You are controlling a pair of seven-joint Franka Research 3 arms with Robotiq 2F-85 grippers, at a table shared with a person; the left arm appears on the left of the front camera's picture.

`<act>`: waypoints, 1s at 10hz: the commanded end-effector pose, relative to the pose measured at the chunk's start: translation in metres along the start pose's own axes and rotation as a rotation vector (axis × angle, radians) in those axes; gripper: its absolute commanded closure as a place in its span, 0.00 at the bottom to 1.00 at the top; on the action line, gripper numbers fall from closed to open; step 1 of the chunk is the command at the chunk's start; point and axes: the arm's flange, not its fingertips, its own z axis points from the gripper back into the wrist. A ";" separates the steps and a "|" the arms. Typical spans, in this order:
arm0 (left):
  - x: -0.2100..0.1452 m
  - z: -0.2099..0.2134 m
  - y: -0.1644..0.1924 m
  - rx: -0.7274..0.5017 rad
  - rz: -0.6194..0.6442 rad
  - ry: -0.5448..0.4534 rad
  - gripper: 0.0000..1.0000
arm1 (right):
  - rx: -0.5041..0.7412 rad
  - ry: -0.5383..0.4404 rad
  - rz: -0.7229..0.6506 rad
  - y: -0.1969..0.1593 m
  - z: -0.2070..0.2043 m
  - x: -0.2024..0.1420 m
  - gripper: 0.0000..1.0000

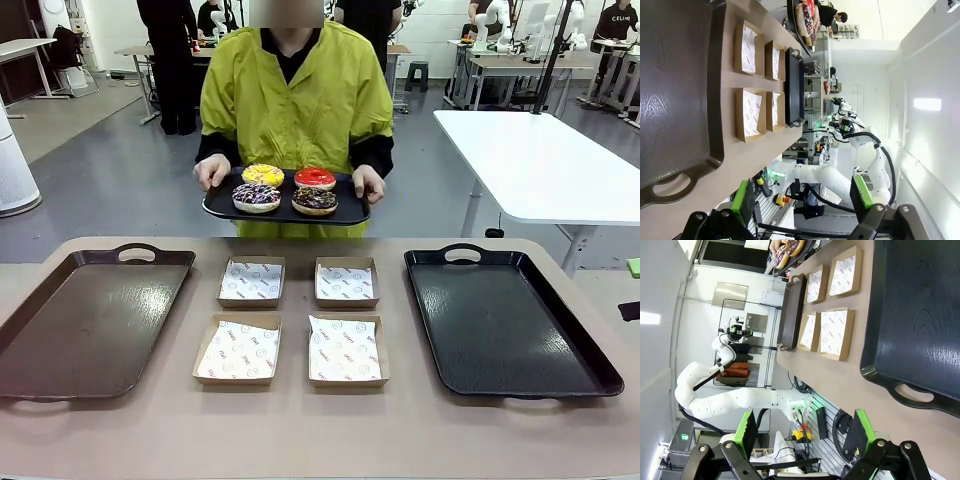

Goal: Individually package the donuts and arrange them on the tray.
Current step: Pick up one Paper togo box.

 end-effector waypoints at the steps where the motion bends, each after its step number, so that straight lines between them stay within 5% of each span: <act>1: -0.001 0.003 -0.001 -0.022 -0.002 -0.008 0.00 | 0.013 -0.008 -0.006 0.002 0.000 0.002 0.00; 10: -0.001 0.003 -0.001 -0.022 -0.002 -0.008 0.00 | 0.013 -0.008 -0.006 0.002 0.000 0.002 0.00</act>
